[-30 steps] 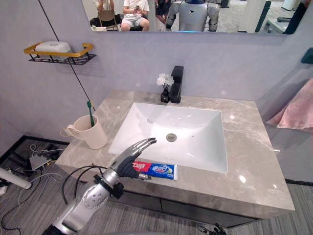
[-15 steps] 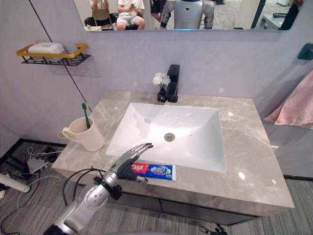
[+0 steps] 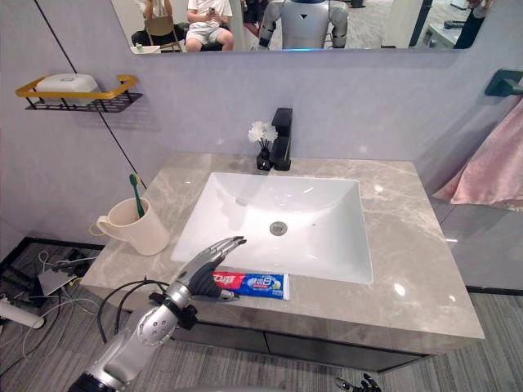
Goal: Organize washtable
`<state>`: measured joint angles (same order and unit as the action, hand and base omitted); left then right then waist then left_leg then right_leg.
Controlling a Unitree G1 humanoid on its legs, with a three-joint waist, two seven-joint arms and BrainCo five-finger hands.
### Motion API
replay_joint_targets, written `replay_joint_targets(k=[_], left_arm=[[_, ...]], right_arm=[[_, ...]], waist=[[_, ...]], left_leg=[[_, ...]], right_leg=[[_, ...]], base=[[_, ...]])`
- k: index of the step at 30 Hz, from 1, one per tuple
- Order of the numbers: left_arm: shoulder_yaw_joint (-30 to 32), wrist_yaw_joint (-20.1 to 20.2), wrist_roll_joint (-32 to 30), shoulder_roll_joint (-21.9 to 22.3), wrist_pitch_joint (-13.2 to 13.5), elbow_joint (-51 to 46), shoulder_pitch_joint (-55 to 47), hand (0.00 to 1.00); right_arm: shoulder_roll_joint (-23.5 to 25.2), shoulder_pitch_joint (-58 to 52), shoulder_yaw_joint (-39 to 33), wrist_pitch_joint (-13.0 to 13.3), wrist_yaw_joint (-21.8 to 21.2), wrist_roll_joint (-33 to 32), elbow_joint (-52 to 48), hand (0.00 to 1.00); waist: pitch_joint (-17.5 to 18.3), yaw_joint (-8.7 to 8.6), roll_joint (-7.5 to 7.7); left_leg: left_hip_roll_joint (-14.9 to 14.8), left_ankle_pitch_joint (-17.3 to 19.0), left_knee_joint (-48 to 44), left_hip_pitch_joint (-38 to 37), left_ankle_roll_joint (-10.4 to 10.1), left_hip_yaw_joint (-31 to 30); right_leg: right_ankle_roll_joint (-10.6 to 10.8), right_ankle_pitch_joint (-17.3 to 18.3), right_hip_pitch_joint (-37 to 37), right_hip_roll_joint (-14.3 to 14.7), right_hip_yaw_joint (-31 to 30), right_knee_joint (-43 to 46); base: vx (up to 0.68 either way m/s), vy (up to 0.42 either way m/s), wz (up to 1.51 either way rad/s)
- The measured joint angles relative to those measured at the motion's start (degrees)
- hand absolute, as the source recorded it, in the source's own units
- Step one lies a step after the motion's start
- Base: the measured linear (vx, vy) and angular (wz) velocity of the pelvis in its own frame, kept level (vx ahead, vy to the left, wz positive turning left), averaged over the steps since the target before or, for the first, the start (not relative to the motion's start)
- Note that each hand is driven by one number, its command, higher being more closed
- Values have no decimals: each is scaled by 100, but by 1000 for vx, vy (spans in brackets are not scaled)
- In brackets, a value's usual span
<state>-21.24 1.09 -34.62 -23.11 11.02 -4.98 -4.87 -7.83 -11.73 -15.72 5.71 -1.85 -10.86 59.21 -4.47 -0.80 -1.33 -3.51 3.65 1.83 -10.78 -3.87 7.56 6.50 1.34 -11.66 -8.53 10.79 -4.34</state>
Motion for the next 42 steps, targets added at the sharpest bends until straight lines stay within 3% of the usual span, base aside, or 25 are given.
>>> replay_joint_targets(k=[8,9,24,34,42], left_arm=[[224,-4,-111,-18,-59,25,-17,0],[236,-6,-150,-18,-54,25,-17,100],[334,5,-213,-251,-36,235,145,100],[330,12,-210,-313,4,236,59,100],[324,-41,-204,1,-110,186,45,100]], right_arm=[[-4,-4,0,-3,-81,0,-1,0],[-5,-4,0,-3,-82,0,-1,0],[-81,-7,30,-3,-90,-2,-175,0],[-94,-70,35,-2,-86,-57,-219,0],[-66,-154,-486,0,-47,-261,-219,0]], waist=[[1,4,-4],[1,5,-6],[-15,-59,-46],[-16,0,-45],[-16,-20,-43]], left_leg=[[-23,1,6,-13,-3,21],[-29,3,6,-19,-5,28],[-46,24,21,-107,-31,120],[-49,24,13,-115,-32,120],[-57,55,16,-103,-43,212]], right_leg=[[-1,0,-1,21,-19,0],[-1,0,-3,26,-25,1],[-2,0,-15,44,-138,3],[-3,0,-17,42,-144,24],[-3,-1,48,51,-233,18]], base=[[-13,-8,-1],[-33,-26,-2],[-4,-4,-3],[-38,-19,0],[-12,-15,-6]])
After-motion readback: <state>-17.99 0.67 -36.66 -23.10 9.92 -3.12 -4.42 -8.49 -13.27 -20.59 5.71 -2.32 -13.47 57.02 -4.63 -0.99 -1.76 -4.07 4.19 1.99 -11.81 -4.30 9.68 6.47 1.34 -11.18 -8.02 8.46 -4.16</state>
